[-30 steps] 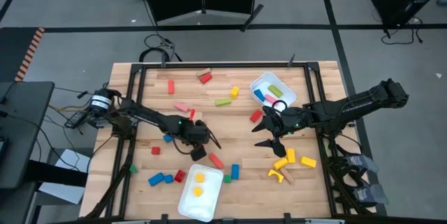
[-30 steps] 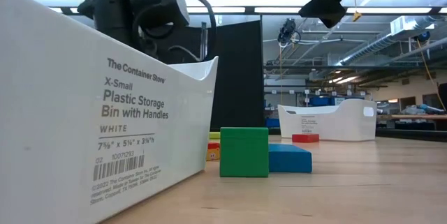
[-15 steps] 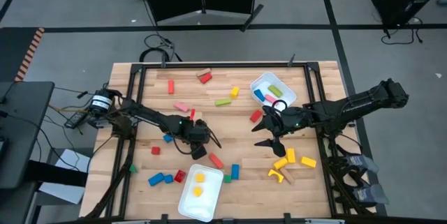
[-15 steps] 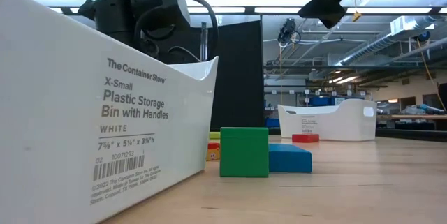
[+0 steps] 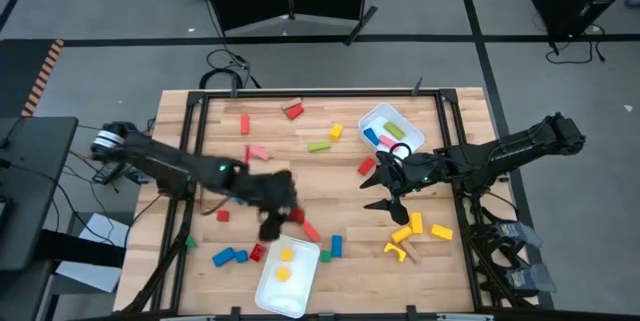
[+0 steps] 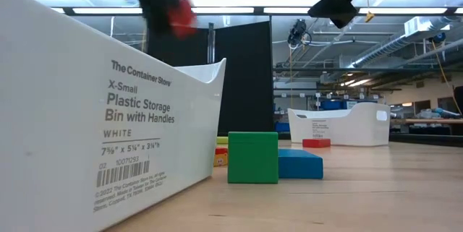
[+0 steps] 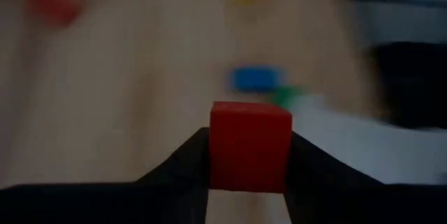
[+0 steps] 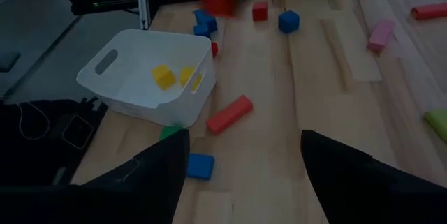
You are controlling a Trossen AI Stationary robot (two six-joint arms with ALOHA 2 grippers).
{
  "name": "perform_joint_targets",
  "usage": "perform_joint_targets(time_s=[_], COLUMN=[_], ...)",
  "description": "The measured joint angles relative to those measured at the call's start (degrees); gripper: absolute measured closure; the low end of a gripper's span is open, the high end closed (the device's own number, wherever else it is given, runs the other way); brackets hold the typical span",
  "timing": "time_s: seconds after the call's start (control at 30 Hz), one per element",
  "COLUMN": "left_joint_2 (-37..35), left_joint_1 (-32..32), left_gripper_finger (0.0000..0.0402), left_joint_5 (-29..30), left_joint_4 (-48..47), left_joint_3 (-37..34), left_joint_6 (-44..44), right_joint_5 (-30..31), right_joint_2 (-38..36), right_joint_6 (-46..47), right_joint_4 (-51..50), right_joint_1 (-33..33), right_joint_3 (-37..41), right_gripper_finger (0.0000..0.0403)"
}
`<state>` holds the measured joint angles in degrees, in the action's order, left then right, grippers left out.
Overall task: Sort blocks by size
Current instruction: Put the red square block into the bottom white bin, then put the green rectangle block into the top white bin
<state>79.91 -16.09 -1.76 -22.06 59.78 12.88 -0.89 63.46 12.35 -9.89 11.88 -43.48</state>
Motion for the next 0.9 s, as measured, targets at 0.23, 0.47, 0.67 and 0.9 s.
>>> perform_joint_targets(time_s=[0.23, 0.47, 0.67, 0.9], left_joint_2=[5.0, 11.2, 11.2, 9.2], left_joint_1=[-9.6, -13.1, -13.5, -13.4], left_gripper_finger=[0.0265, 0.0265, 0.0119, 0.0024], left_joint_5=[-5.4, -5.9, -5.1, 0.2], left_joint_4=[0.3, -0.1, -0.1, -2.1], left_joint_3=[1.3, 1.3, 1.4, 3.8], left_joint_6=[0.4, 12.9, 14.5, 12.5], right_joint_5=[0.0, 0.0, 0.0, 3.0], right_joint_2=[0.0, 0.0, 0.0, 2.9], right_joint_6=[-0.5, -0.4, -0.3, -0.4], right_joint_4=[0.5, 1.7, 1.3, 2.2], right_joint_1=[-1.0, -2.1, -2.1, -4.1], right_joint_3=[0.0, 0.0, 0.0, 0.0], right_gripper_finger=[0.0118, 0.0118, 0.0118, 0.0117])
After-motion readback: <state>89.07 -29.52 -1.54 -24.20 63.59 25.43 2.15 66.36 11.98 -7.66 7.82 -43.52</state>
